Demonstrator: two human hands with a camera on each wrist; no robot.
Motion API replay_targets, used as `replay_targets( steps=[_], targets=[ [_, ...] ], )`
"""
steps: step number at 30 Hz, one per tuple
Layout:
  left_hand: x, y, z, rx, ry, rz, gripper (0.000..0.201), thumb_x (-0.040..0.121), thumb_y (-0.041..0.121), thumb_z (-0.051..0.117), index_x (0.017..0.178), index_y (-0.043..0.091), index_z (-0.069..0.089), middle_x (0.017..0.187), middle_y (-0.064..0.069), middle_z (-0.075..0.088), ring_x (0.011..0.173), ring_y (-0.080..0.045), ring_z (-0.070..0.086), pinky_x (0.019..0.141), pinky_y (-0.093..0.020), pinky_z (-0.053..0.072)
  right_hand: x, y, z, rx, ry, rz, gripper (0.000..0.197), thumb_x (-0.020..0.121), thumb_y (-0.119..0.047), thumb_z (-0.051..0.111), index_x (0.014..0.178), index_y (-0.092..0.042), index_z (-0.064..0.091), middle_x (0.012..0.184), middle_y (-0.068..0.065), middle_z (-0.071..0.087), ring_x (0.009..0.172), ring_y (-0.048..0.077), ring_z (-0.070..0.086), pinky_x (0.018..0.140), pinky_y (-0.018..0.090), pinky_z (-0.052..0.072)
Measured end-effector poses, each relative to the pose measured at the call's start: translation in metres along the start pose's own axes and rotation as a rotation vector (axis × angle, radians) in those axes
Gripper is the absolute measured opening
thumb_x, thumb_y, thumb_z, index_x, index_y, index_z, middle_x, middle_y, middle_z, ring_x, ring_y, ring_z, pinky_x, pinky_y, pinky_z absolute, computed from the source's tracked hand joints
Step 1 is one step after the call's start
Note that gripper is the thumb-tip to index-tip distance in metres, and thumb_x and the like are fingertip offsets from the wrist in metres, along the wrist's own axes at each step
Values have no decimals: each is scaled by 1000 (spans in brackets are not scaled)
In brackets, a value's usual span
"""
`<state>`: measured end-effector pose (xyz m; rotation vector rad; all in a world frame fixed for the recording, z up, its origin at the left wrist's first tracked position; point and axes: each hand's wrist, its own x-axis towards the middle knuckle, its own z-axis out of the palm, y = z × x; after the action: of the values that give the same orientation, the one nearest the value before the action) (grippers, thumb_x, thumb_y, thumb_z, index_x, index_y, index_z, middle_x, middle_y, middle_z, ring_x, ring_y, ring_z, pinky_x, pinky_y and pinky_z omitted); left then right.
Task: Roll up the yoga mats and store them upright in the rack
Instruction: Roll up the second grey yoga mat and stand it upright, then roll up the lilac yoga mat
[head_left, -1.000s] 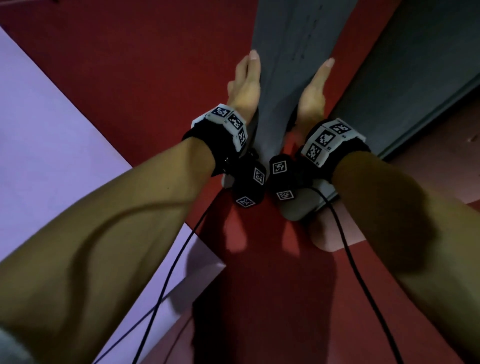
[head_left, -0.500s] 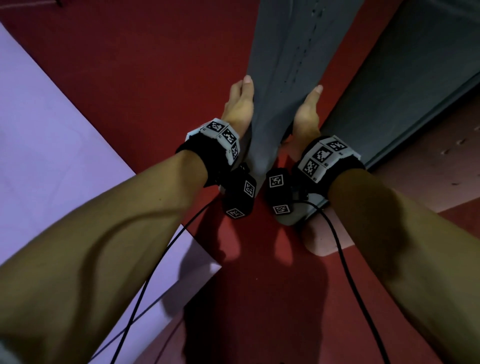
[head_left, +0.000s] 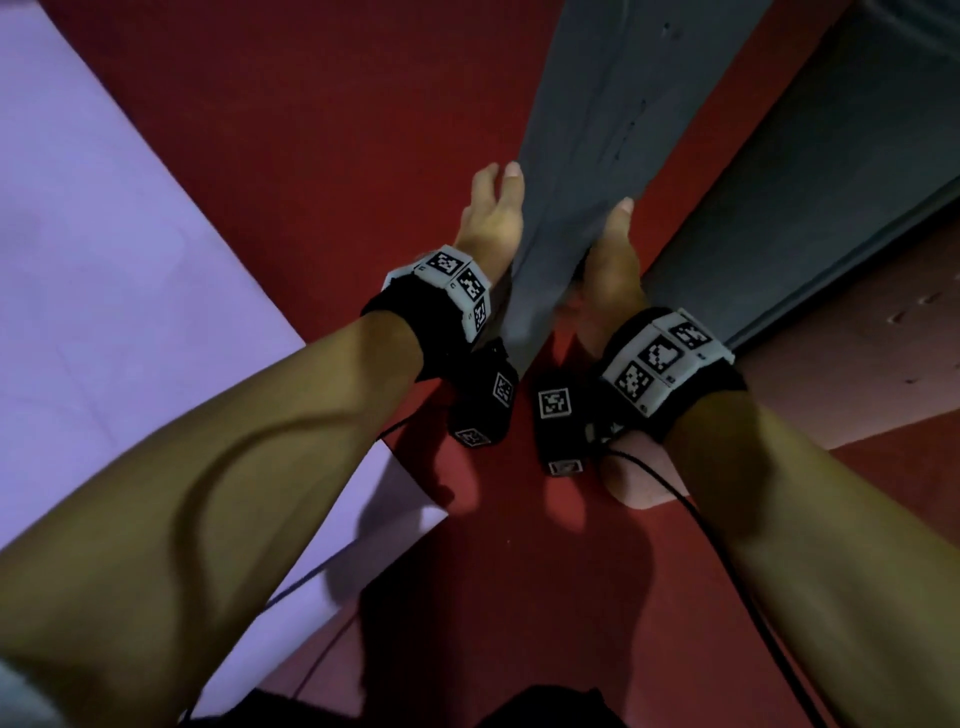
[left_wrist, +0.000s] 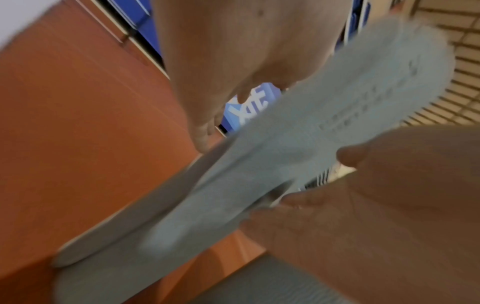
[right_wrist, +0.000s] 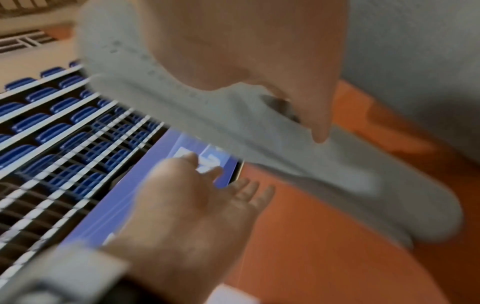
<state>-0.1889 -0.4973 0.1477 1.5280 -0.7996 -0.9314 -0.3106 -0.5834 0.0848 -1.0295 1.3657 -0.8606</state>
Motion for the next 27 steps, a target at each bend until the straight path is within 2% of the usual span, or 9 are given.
replay_targets(
  steps=[2, 4, 7, 9, 12, 15, 22, 24, 27],
  targets=[
    [-8, -15, -18, 14, 49, 8, 48, 106, 48, 28, 142, 19, 45, 141, -6, 50, 129, -24, 45, 114, -37, 30, -39, 4, 10, -9, -47, 60, 124, 39, -109, 39, 128, -24, 52, 134, -4, 59, 117, 20, 59, 105, 44, 41],
    [-18, -34, -42, 31, 77, -48, 50, 107, 46, 26, 132, 12, 55, 133, -9, 56, 124, -24, 50, 112, -34, 33, -85, 5, 27, -97, -145, 96, 84, 65, -92, 38, 116, -26, 49, 104, -10, 55, 85, 10, 54, 85, 37, 48],
    [-39, -59, -78, -105, 126, -192, 53, 101, 54, 33, 97, 13, 67, 97, -12, 65, 95, -30, 63, 97, -51, 48, -113, 14, 64, -138, -238, 114, 61, 94, -71, 31, 107, -19, 59, 90, -1, 59, 75, 17, 59, 63, 30, 51],
    [-53, -65, -104, -163, 201, -266, 51, 104, 51, 32, 86, 14, 63, 85, -12, 62, 81, -27, 60, 81, -46, 53, -128, 8, 95, -144, -286, 108, 64, 101, -64, 28, 133, -15, 54, 103, 7, 62, 91, 23, 62, 76, 38, 55],
    [-80, -60, -143, -209, 311, -290, 50, 107, 46, 29, 99, 10, 62, 89, -13, 60, 73, -24, 58, 71, -33, 48, -158, -1, 133, -93, -409, 161, 69, 101, -64, 31, 147, -13, 40, 129, 17, 57, 114, 31, 60, 91, 47, 53],
    [-103, -57, -183, -259, 360, -307, 52, 106, 48, 28, 111, 10, 63, 94, -9, 60, 80, -22, 60, 81, -36, 53, -186, -2, 161, -100, -554, 152, 70, 102, -63, 29, 154, -15, 33, 148, 19, 46, 132, 34, 51, 106, 53, 44],
    [-181, -80, -270, -288, 534, -339, 52, 105, 51, 29, 109, 12, 64, 107, -9, 63, 96, -24, 64, 88, -40, 53, -267, 35, 204, -217, -715, 160, 68, 104, -60, 26, 153, -14, 36, 151, 17, 45, 136, 33, 48, 110, 55, 39],
    [-204, -101, -290, -142, 575, -322, 52, 105, 49, 29, 109, 11, 64, 106, -10, 63, 97, -27, 63, 88, -41, 52, -289, 57, 218, -312, -774, 86, 67, 104, -60, 26, 152, -15, 37, 149, 14, 47, 135, 32, 48, 112, 55, 37],
    [-239, -131, -309, 401, 529, -267, 50, 105, 46, 30, 105, 9, 64, 116, -13, 66, 110, -33, 59, 97, -41, 46, -316, 89, 236, -651, -859, -323, 56, 105, -55, 29, 143, -18, 47, 141, 8, 55, 131, 26, 51, 110, 42, 38]
  ],
)
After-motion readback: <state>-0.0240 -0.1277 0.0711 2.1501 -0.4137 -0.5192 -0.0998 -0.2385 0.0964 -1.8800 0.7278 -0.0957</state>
